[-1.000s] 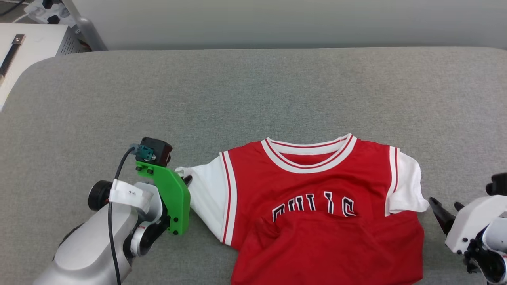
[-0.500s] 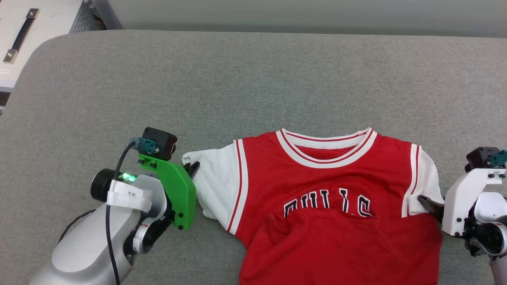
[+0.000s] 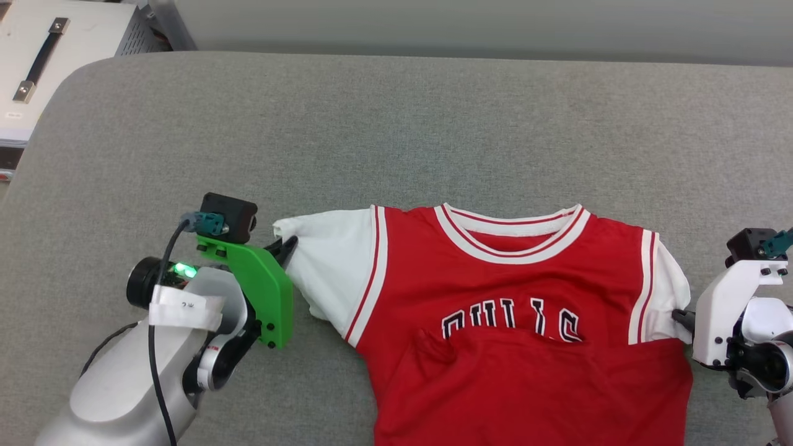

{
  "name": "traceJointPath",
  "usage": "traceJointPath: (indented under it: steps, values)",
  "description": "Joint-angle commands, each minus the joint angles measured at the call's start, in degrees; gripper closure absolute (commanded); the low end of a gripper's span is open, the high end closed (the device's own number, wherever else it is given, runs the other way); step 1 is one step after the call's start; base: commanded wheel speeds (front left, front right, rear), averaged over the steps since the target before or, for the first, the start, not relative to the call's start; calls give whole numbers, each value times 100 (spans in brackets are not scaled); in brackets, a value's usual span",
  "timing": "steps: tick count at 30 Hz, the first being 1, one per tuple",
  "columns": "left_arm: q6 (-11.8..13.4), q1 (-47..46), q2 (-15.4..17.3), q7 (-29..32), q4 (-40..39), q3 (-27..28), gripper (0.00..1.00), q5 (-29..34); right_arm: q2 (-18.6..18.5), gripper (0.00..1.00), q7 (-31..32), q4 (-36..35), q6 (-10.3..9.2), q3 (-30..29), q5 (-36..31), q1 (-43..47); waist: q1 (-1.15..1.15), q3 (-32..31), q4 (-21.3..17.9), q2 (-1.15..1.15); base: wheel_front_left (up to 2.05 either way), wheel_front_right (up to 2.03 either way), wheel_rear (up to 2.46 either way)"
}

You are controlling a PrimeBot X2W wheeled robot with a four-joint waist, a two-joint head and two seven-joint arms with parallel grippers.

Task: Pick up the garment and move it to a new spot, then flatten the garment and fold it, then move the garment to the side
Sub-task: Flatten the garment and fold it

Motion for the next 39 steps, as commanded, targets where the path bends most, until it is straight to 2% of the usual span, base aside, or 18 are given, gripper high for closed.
traceJointPath:
  steps: [1, 9, 17, 28, 39]
  values:
    - [57, -43, 77, -100, 25, 77, 100, 85, -12, 100, -19, 36, 2, 1, -71, -31, 0, -154, -57, 0, 0, 0, 0]
    - [159, -230, 130, -382, 377, 345, 100, 79, -249, 100, -234, -205, 2, -233, -288, -417, 0, -472, -174, 0, 0, 0, 0]
    - [-64, -1100, -21, -725, 1250, 651, 100, 72, -399, 100, -448, -206, 2, -162, -536, -1302, 0, -434, -271, 0, 0, 0, 0]
    - [-480, -3169, -507, -1520, 2920, 879, 100, 386, -388, 100, -1230, 594, 2, -262, -1129, -3664, 0, 153, -345, 0, 0, 0, 0]
    - [-820, -5415, -516, -2292, 4094, 1099, 100, 712, -81, 100, -2285, 1481, 2, -472, -1944, -6270, 0, 1108, -539, 0, 0, 0, 0]
